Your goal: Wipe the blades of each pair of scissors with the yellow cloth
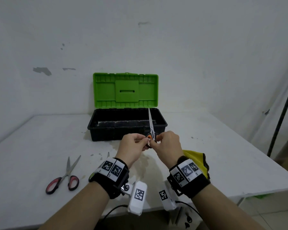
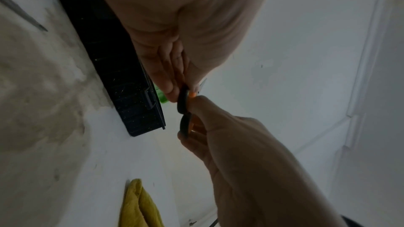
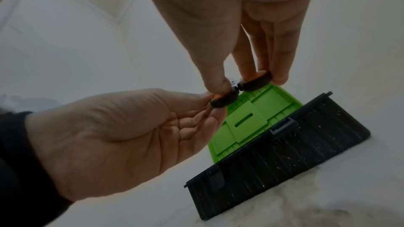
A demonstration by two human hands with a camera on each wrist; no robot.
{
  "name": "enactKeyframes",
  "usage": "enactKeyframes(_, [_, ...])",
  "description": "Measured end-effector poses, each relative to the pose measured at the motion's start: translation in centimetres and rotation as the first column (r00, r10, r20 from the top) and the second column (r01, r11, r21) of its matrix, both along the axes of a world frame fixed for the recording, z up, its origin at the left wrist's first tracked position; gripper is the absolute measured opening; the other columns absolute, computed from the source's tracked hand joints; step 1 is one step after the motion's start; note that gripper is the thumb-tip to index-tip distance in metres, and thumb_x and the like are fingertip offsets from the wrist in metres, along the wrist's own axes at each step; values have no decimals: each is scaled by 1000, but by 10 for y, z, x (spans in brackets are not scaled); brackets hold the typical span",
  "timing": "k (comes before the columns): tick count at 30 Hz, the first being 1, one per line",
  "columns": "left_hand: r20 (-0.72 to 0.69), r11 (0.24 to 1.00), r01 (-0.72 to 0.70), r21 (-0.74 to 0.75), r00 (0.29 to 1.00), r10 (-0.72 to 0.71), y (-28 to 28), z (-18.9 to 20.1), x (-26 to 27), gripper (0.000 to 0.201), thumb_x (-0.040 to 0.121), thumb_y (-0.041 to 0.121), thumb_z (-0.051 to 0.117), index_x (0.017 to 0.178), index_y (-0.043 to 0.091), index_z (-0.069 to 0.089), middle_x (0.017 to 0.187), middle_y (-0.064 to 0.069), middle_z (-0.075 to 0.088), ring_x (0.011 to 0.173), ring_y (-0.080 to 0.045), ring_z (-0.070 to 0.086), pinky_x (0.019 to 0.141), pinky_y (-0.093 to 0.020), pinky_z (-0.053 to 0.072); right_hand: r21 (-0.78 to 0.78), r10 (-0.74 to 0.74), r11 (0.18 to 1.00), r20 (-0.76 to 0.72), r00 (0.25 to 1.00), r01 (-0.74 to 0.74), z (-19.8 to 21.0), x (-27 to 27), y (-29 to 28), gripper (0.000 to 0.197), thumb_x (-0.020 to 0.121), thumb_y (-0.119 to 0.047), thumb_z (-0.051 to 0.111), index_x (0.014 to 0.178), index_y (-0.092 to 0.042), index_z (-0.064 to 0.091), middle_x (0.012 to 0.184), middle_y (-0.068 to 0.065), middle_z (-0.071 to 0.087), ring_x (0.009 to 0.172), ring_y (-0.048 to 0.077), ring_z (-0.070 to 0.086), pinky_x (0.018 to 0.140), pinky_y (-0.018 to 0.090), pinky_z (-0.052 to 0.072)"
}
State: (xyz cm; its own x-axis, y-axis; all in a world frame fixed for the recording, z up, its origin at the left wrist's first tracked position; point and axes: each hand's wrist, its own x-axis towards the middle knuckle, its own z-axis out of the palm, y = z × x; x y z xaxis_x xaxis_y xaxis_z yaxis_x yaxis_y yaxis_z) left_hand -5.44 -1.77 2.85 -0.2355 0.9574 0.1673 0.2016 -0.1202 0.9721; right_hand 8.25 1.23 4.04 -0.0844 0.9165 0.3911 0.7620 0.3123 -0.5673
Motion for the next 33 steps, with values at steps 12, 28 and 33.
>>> enactKeyframes(12, [-261, 941, -337, -17, 910, 322, 90, 29, -187, 58, 90, 47, 58, 136, 12, 58, 138, -12, 61, 125, -30, 56, 111, -45, 41, -21, -146, 989, 0, 989, 146, 63, 14, 91, 52, 80, -48, 67, 53, -3, 64, 39, 6, 47, 40, 18, 45, 39, 24, 31])
enactKeyframes(28, [-340, 904, -395, -165, 883, 324, 157, -33, -221, 61, 101, 50, 32, 116, -2, 60, 119, -26, 61, 110, -41, 58, 95, -44, 44, -379, 81, 919, 443, 893, 105, 28, -99, 192, 40, 71, -47, 79, 64, -13, 59, 64, 1, 63, 60, 19, 63, 58, 28, 54])
enactKeyframes(33, [-362, 907, -382, -178, 883, 300, 160, -39, -224, 65, 99, 55, 29, 119, 1, 60, 120, -24, 61, 108, -40, 58, 96, -47, 46, -374, 269, 927, 622, 735, -24, 24, -99, 188, 14, 86, -33, 69, 95, -23, 74, 75, -8, 61, 72, 21, 67, 61, 30, 58])
